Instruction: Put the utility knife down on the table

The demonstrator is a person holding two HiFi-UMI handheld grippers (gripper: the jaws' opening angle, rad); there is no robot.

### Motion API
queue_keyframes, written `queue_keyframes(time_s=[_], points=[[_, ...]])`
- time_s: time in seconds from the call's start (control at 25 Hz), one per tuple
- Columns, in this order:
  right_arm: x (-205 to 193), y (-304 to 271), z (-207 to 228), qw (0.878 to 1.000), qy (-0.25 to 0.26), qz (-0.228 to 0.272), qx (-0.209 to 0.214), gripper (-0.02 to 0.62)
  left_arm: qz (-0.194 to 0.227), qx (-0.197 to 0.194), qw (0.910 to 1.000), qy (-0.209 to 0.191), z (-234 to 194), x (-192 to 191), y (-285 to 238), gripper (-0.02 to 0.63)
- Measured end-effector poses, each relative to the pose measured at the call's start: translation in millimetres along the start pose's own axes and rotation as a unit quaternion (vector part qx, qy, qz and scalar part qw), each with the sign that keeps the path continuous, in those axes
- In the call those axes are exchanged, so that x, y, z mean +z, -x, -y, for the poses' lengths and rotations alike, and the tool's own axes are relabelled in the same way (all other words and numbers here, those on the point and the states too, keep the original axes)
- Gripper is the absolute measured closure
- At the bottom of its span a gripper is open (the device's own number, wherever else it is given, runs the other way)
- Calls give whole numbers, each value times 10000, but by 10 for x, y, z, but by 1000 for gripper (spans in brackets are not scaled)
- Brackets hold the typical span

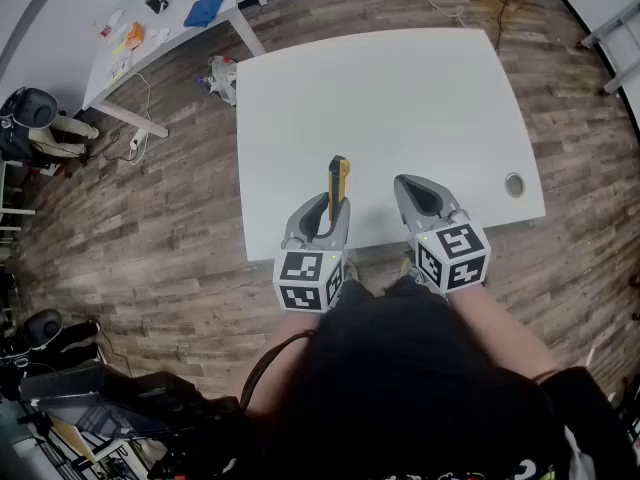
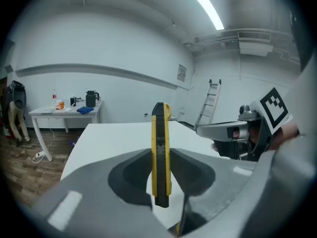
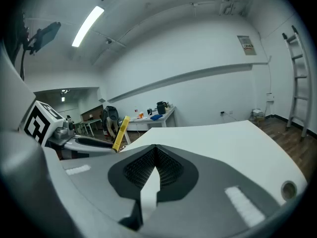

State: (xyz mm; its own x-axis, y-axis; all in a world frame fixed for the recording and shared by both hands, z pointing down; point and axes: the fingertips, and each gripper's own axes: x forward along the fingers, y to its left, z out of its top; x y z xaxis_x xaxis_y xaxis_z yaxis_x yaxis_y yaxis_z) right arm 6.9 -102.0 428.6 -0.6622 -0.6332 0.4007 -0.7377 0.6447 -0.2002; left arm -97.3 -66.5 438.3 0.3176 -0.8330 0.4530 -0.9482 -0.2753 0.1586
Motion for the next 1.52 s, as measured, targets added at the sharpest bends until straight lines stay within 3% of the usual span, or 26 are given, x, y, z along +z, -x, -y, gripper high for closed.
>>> queue_keyframes(time_s=[0.24, 0.88, 1.52], points=[[-15, 39, 7, 10000, 21, -37, 21, 571, -153, 104, 9998, 71, -34, -127, -60, 482], [-126, 140, 78, 9998, -51, -173, -44, 569, -1090, 233, 9935, 215, -146, -811, -592, 482], [-173, 245, 268, 9993, -172, -227, -241, 569, -1372, 123, 9903, 158, -103, -935, -885, 482]])
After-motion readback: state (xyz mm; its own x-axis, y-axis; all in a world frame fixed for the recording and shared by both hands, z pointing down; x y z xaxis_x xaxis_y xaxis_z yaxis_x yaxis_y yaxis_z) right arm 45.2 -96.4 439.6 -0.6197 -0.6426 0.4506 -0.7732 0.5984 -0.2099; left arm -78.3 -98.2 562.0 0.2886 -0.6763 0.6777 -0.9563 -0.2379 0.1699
